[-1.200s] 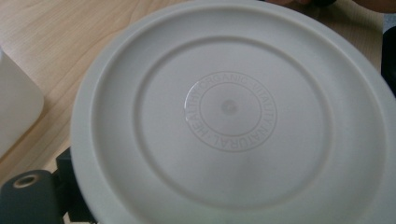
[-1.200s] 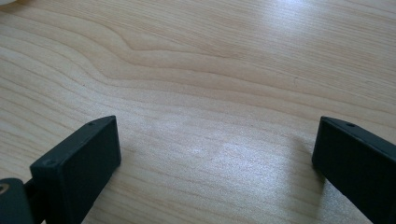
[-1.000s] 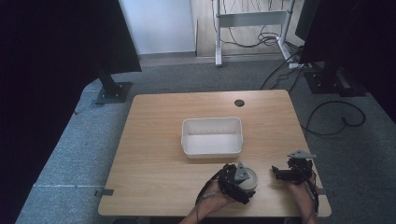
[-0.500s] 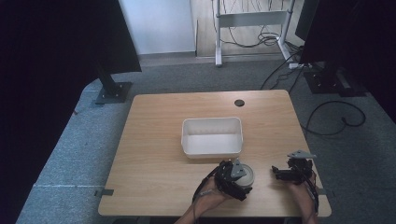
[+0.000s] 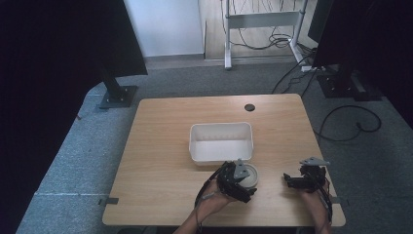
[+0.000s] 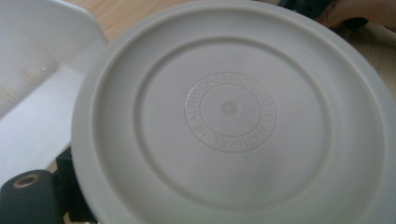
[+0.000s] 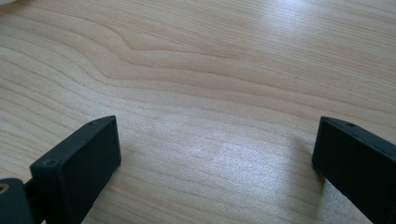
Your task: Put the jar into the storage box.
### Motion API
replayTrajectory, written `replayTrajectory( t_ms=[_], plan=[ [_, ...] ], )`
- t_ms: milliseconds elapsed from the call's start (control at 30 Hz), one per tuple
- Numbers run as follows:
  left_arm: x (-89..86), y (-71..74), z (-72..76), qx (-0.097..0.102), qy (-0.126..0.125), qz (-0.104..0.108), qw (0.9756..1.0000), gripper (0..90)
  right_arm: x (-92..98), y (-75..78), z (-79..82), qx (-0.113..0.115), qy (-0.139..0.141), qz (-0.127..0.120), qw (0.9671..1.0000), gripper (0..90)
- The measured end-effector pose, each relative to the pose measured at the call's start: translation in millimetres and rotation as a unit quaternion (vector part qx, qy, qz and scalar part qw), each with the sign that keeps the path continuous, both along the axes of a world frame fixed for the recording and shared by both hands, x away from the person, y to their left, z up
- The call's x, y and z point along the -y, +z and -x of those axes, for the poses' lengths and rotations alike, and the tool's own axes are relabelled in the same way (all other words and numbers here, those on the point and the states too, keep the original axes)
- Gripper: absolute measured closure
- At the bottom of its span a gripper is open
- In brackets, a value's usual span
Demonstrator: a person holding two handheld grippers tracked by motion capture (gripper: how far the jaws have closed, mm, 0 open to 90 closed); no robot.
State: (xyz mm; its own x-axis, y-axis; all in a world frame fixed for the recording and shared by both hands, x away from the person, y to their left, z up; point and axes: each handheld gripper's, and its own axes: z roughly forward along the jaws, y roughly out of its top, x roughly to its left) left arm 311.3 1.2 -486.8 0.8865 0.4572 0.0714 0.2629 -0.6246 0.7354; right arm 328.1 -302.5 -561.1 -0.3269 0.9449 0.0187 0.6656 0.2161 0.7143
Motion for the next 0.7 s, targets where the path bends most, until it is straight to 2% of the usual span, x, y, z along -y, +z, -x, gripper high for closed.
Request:
replayTrajectory(
  t_ms=[700],
  plan=[
    [-25.7,16.1,-22.1,0.008,0.039,-0.003,0.9992,9.8,0.0,0.0,0.0,0.0,0.0,0.0,1.0,0.8]
  ],
)
